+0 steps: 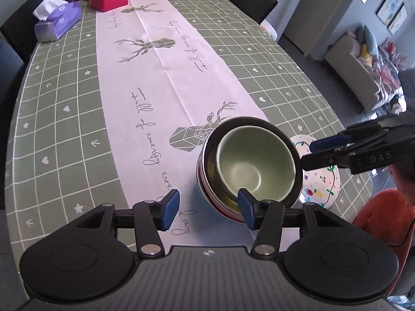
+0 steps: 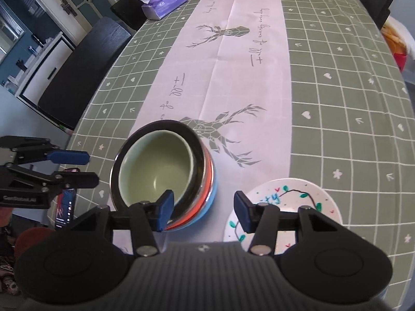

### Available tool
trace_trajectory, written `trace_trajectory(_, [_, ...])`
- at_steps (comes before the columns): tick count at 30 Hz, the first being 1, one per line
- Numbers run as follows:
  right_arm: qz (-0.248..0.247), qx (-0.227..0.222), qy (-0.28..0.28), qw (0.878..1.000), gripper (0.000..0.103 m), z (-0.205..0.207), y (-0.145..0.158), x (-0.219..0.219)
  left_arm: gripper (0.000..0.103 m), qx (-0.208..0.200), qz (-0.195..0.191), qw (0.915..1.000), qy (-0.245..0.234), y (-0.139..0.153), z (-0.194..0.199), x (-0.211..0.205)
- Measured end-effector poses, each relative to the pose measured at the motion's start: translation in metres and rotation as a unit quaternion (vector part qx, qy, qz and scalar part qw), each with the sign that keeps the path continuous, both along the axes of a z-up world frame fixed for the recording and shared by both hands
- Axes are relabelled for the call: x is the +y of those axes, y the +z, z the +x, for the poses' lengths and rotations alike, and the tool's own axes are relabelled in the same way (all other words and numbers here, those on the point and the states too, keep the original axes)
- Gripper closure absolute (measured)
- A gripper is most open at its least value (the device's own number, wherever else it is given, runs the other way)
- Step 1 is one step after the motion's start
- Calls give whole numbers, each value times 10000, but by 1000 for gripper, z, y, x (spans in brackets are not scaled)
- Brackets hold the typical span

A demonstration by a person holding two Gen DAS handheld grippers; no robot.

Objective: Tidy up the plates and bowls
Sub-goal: 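Close both tools on the rim of the nested bowl stack, then lift the bowl stack with both tools and carry it toward the Fruity plate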

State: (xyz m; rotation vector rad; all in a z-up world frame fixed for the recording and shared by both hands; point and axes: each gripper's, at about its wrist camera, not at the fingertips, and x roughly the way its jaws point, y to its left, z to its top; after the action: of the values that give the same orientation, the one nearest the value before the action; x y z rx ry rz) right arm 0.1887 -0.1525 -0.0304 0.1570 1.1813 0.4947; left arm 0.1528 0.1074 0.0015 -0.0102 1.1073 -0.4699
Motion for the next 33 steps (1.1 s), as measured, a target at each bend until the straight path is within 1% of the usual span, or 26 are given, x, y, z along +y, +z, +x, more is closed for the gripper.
trace_trajectory(3, [260,132,-71,9995,46,4,-5,1,37,46,-280,9996,84,-9,3,4])
trace_trajectory(5, [319,221,-96,9992,46,7,-10,3,35,80,-434,9989,178,-14,6,6])
trace_trajectory(7, [304,291,-137,9990,43,9,-15,5,35,165,-510,9981,294,-20,10,9])
trace_trajectory(10, [326,398,-194,9985,43,14,-22,7,35,367,-643,9964,406,-27,18,13])
trace_trajectory(13, [319,514,-266,9978,43,20,-28,11,34,670,-757,9940,424,-33,28,14])
trace_trajectory(16, [257,676,-349,9968,43,27,-33,15,34,895,-710,9925,437,-38,38,11])
trace_trajectory(21, [58,869,-268,9958,43,35,-38,25,34,1251,-524,9904,272,-46,50,2])
trace_trajectory(27, [-234,937,-130,9952,43,39,-40,32,34,1506,-196,9884,10,-52,58,-13])
trace_trajectory(33, [-408,1038,-27,9938,54,41,-47,36,36,1678,-107,9857,-140,-62,63,-22])
